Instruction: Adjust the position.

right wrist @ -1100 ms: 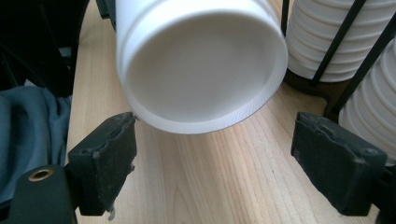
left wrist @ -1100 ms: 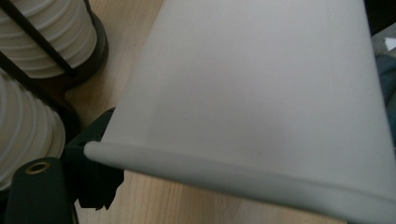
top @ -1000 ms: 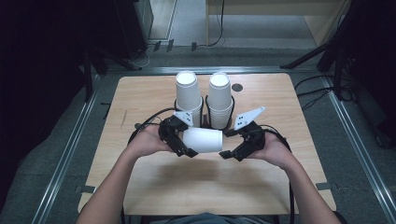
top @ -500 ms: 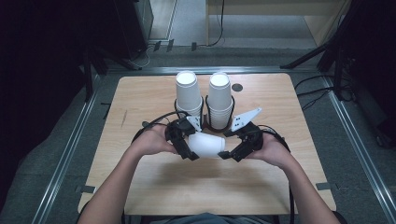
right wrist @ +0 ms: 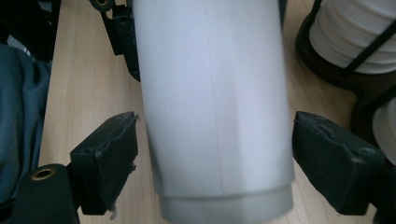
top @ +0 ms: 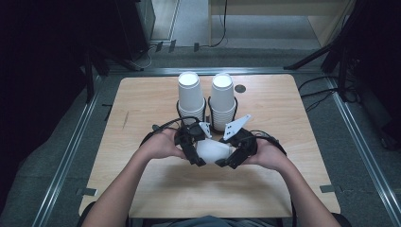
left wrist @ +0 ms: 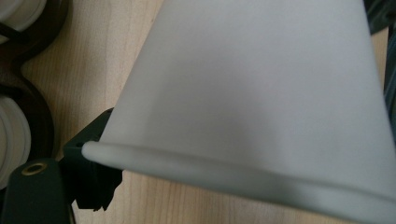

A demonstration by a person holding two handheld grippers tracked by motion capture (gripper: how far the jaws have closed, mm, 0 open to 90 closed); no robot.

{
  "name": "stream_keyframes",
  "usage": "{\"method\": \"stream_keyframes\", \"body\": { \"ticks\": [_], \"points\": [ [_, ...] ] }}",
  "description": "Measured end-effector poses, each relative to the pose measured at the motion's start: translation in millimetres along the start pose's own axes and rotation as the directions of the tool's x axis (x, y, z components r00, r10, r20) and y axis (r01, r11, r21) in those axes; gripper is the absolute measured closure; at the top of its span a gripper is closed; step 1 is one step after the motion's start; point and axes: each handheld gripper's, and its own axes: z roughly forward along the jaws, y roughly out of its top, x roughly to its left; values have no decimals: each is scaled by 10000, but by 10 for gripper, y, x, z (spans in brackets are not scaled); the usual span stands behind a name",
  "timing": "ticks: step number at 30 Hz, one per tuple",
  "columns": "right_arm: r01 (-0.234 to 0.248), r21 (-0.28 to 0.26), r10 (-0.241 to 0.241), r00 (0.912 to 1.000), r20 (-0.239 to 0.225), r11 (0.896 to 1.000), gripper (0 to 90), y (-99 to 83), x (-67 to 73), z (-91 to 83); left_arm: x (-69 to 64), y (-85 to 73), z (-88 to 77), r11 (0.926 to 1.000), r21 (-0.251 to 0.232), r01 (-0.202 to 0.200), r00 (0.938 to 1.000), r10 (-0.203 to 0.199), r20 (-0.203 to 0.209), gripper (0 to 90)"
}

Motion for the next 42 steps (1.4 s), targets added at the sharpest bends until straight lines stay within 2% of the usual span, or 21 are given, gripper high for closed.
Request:
{"method": "stream_keyframes", "body": {
  "ticks": [9, 12, 18, 20, 22, 25, 27, 32, 35, 38, 40, 42],
  "points": [
    [404, 306, -406, 9992, 56, 9987, 214, 50, 40, 98, -20, 18, 20, 10000, 42, -13, 9998, 12, 208, 99],
    [488, 92, -488, 9988, 9, 9988, 226, 40, 42, 59, -14, 10, -5, 9997, -221, 134, 9994, -127, 334, 99],
    [416, -196, -417, 9991, -39, 9989, 231, 43, 28, 6, -6, -9, -58, 9981, -623, 35, 9995, -16, 312, 92],
    [421, -244, -422, 9991, -24, 9988, 230, 41, 25, 0, -14, -17, -64, 9976, -673, 139, 9994, -117, 332, 88],
    [396, -287, -398, 9992, -71, 9988, 228, 41, 29, -5, -11, -26, -76, 9954, -919, 253, 9989, -215, 428, 69],
    [315, -294, -314, 9995, 37, 9991, 226, 33, 18, -22, 23, -58, -121, 9870, -1525, 512, 9980, -450, 440, 20],
    [266, -360, -263, 9996, 75, 9990, 226, 17, 0, -44, 42, -86, -165, 9770, -2009, 718, 9967, -628, 508, 6],
    [-44, -835, 56, 9999, 142, 9965, 224, -8, -33, -135, 59, -157, -268, 9551, -2882, 691, 9972, -575, 486, 0],
    [-160, -1125, 173, 9998, 106, 9935, 223, -14, -46, -183, 53, -181, -289, 9484, -3093, 695, 9974, -599, 405, 0],
    [-183, -1382, 196, 9998, 80, 9902, 222, -18, -48, -223, 53, -210, -304, 9342, -3464, 856, 9961, -729, 497, 0],
    [-239, -1565, 252, 9997, 64, 9874, 221, -17, -46, -250, 51, -229, -311, 9215, -3748, 1020, 9943, -823, 681, 0],
    [-270, -1774, 282, 9996, 39, 9838, 221, -16, -49, -277, 48, -246, -317, 9048, -4092, 1181, 9924, -928, 812, 0]
  ]
}}
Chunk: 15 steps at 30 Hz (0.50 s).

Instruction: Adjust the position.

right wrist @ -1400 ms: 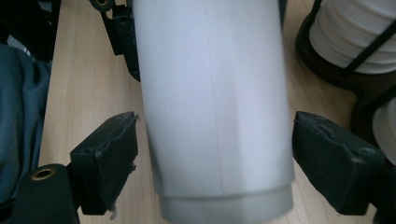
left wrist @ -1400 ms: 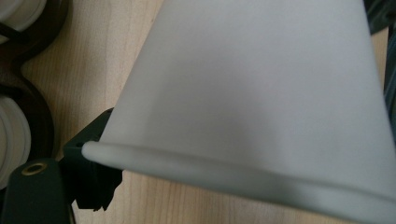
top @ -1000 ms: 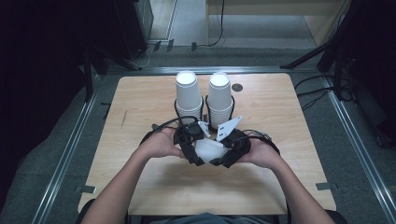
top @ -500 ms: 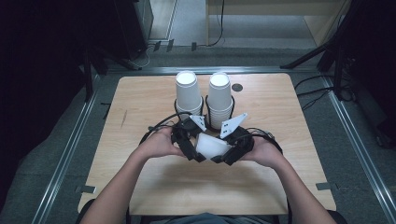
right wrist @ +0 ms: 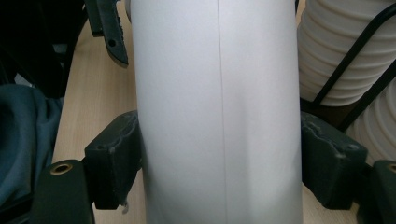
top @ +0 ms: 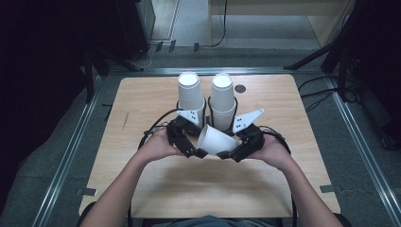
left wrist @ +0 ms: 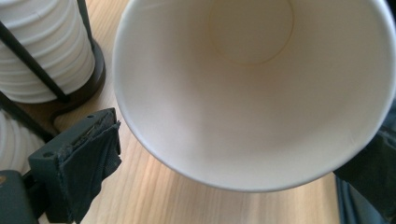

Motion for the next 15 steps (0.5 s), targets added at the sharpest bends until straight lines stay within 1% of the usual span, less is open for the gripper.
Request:
{"method": "stream_keyframes", "body": {
  "ticks": [2, 4, 6, 9, 13, 15],
  "points": [
    [-77, -172, 76, 9999, -73, 9998, 220, 4, -1, -22, -3, -2, -11, 9997, -223, 67, 10000, -67, 2, 0],
    [-132, -325, 128, 9998, -138, 9994, 220, 5, 0, -37, -6, 2, -18, 9982, -572, 204, 9997, -195, 164, 0],
    [-176, -484, 167, 9997, -182, 9987, 220, 8, 2, -46, -20, 13, -18, 9962, -838, 249, 9996, -238, 136, 0],
    [-181, -617, 166, 9996, -243, 9979, 220, 14, 3, -45, -30, 29, -11, 9939, -1070, 285, 9994, -261, 238, 0],
    [-170, -732, 145, 9993, -339, 9972, 219, 22, 11, -25, -34, 37, 0, 9908, -1306, 355, 9991, -323, 266, 0],
    [-231, -867, 194, 9989, -434, 9960, 218, 27, 12, -17, -34, 38, -4, 9879, -1486, 450, 9987, -406, 322, 0]
  ]
}}
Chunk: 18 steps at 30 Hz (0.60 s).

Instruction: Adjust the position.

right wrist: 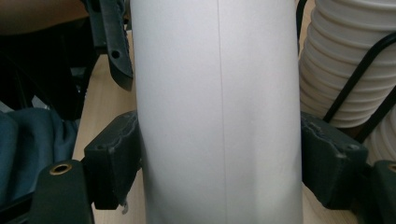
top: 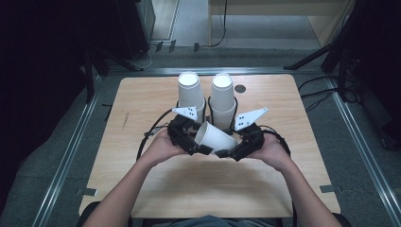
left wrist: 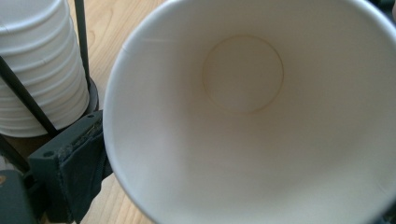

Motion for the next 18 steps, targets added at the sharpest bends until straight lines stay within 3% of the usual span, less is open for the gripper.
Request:
{"method": "stream_keyframes", "body": {
  "ticks": [2, 4, 9, 18],
  "points": [
    [-100, -157, 98, 9999, -87, 9998, 219, 2, -1, 7, -5, 0, -3, 9998, -190, 46, 10000, -46, -1, 0],
    [-101, -130, 100, 9999, -76, 9999, 219, 3, -4, 19, -18, -10, -12, 9991, -405, -79, 10000, 81, 41, 55],
    [-65, -5, 65, 9999, -125, 10000, 222, -7, -5, 27, -24, -9, -31, 9988, -478, -133, 9998, 141, 152, 89],
    [-274, 434, 291, 9988, -385, 9987, 221, -21, -12, 68, -11, 4, -23, 9999, 123, -112, 9994, 107, 332, 133]
  ]
}}
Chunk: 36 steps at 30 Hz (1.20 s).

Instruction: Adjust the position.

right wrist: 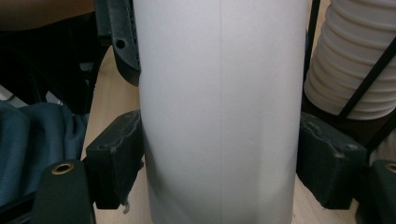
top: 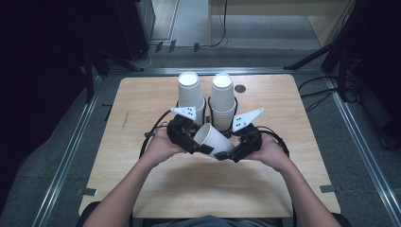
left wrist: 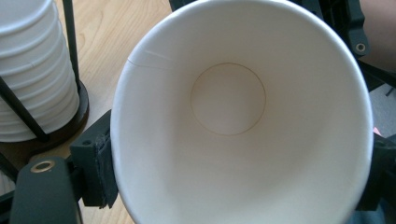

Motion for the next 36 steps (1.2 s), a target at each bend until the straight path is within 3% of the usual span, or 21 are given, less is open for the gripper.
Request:
{"method": "stream_keyframes", "body": {
  "ticks": [5, 10, 16, 21, 27, 32, 34, 36],
  "points": [
    [-481, 60, 482, 9988, -61, 9988, 156, 6, -27, -28, 3, 11, -53, 9999, 165, 2, 10000, 0, -85, 133],
    [-448, 277, 441, 9987, 250, 9986, 151, -24, -35, -72, 20, 11, -113, 9996, 287, 18, 9998, -13, -176, 133],
    [-365, 620, 342, 9987, 367, 9974, 151, -58, -24, -54, -35, 60, -119, 9895, 1334, -564, 9931, 694, -948, 132],
    [-326, 779, 280, 9978, 598, 9964, 151, -77, -26, -43, -60, 80, -79, 9700, 2273, -867, 9834, 1198, -1360, 132],
    [-318, 798, 265, 9974, 671, 9963, 151, -94, -40, -42, -78, 105, -8, 9531, 2835, -1055, 9741, 1564, -1630, 132],
    [-277, 974, 209, 9973, 706, 9949, 152, -110, -48, 0, -77, 134, 76, 9263, 3568, -1208, 9683, 1891, -1632, 131],
    [-180, 1077, 106, 9975, 694, 9940, 152, -119, -54, 30, -91, 145, 117, 9126, 3865, -1334, 9609, 2145, -1749, 131],
    [-186, 1200, 111, 9980, 630, 9926, 156, -130, -56, 67, -120, 153, 148, 9068, 3974, -1411, 9576, 2269, -1777, 131]
  ]
}}
